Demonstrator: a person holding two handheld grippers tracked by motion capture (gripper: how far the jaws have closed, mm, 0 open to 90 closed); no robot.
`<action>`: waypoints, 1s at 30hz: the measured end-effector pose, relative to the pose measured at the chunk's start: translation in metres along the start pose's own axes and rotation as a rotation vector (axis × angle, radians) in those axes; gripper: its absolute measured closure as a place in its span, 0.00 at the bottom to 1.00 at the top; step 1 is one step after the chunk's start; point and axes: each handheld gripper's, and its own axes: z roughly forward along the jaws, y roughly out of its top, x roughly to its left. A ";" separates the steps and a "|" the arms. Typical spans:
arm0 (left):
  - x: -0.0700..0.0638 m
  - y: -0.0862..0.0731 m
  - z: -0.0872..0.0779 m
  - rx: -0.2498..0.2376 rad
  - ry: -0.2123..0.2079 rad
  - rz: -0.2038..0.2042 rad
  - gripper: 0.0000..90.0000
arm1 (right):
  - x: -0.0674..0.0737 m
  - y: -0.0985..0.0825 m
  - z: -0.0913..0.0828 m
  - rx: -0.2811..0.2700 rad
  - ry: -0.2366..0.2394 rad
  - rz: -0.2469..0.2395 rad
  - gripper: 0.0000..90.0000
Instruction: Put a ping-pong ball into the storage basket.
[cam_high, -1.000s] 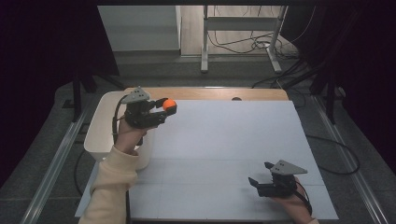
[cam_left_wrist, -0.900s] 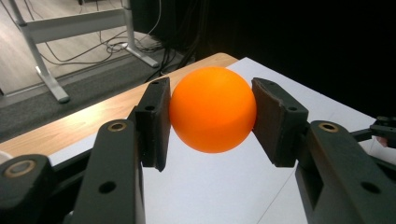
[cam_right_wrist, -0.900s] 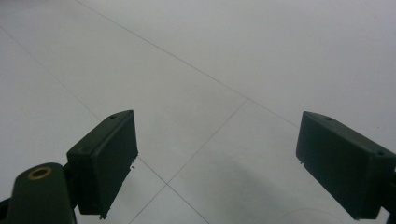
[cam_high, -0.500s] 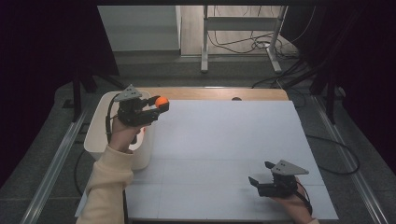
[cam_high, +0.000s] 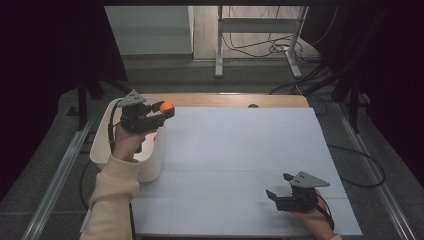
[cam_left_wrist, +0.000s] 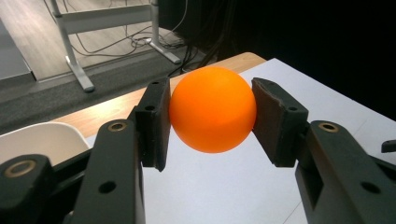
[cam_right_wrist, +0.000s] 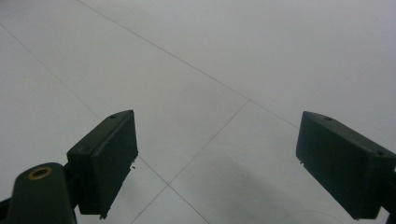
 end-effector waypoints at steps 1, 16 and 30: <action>0.001 0.000 -0.001 -0.001 0.003 -0.002 0.55 | 0.000 0.000 0.000 0.000 0.000 0.000 0.15; 0.013 -0.002 -0.010 -0.009 0.054 -0.023 0.55 | 0.000 0.000 0.001 0.006 -0.001 -0.001 0.15; 0.029 -0.005 -0.021 -0.015 0.127 -0.048 0.56 | 0.000 0.000 0.000 0.012 -0.007 -0.005 0.15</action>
